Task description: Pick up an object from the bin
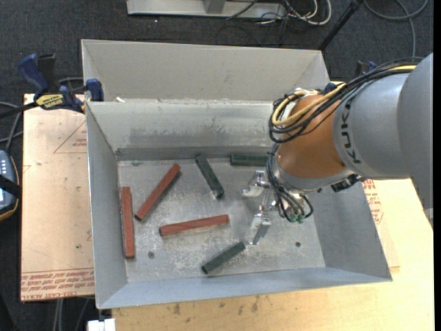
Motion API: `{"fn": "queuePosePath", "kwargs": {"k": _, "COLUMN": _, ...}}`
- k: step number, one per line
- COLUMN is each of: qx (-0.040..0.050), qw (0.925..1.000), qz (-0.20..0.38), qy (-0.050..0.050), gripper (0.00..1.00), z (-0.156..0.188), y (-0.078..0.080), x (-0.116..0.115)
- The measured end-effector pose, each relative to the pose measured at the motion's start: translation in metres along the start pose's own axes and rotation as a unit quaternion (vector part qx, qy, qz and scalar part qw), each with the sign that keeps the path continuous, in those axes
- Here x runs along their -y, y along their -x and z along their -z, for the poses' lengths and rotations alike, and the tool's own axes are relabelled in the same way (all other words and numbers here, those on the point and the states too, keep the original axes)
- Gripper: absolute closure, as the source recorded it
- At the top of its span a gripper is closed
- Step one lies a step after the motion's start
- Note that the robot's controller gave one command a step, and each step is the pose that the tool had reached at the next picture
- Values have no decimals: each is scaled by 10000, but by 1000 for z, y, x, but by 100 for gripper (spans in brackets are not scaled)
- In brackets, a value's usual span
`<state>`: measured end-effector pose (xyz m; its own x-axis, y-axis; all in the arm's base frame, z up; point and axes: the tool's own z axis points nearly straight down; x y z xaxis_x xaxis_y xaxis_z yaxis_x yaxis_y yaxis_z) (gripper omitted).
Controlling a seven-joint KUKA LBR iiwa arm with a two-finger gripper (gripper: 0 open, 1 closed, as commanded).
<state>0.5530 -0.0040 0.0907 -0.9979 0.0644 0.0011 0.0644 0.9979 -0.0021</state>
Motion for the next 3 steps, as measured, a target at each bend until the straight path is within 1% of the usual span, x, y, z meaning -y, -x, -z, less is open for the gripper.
{"fn": "queuePosePath", "kwargs": {"k": 1, "qx": 7, "qw": 9964, "qz": 848, "qy": 21, "gripper": 0, "z": -5, "y": -10, "x": -38}}
{"fn": "queuePosePath", "kwargs": {"k": 2, "qx": 4, "qw": 9979, "qz": 653, "qy": 15, "gripper": 100, "z": -4, "y": -46, "x": -92}}
{"fn": "queuePosePath", "kwargs": {"k": 3, "qx": 4, "qw": 9979, "qz": 654, "qy": 15, "gripper": 100, "z": -4, "y": -46, "x": -92}}
